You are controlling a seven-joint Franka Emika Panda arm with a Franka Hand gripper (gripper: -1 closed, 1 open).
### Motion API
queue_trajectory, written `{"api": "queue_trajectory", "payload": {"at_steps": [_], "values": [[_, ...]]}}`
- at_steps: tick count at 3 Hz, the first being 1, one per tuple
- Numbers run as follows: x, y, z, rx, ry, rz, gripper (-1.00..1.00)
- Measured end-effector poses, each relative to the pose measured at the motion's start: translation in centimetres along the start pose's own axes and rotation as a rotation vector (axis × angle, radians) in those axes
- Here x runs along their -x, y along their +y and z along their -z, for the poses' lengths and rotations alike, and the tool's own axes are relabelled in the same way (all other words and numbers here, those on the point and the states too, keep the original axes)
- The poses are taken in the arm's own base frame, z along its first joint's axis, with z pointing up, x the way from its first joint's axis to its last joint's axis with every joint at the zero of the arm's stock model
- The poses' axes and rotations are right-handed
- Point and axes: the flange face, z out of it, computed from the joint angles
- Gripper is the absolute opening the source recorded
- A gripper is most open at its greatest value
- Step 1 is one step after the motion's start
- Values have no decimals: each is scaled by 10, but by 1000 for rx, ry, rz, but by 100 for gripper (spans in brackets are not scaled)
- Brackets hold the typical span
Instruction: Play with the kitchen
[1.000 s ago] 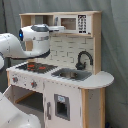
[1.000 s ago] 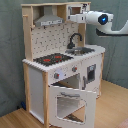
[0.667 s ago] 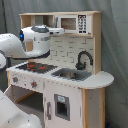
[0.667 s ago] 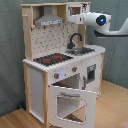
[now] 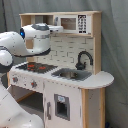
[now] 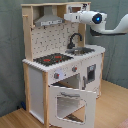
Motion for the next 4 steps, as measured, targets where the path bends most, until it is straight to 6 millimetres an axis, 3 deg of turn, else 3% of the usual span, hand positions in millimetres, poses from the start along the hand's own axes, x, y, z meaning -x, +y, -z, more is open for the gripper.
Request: {"api": "queue_trajectory", "payload": {"at_steps": [1, 2, 3, 4], "values": [[-7, 16, -3, 30, 1, 3, 100], [-7, 6, 0, 12, 8, -47, 100], [-7, 6, 0, 12, 8, -46, -100], [-4, 6, 5, 15, 9, -34, -100]]}}
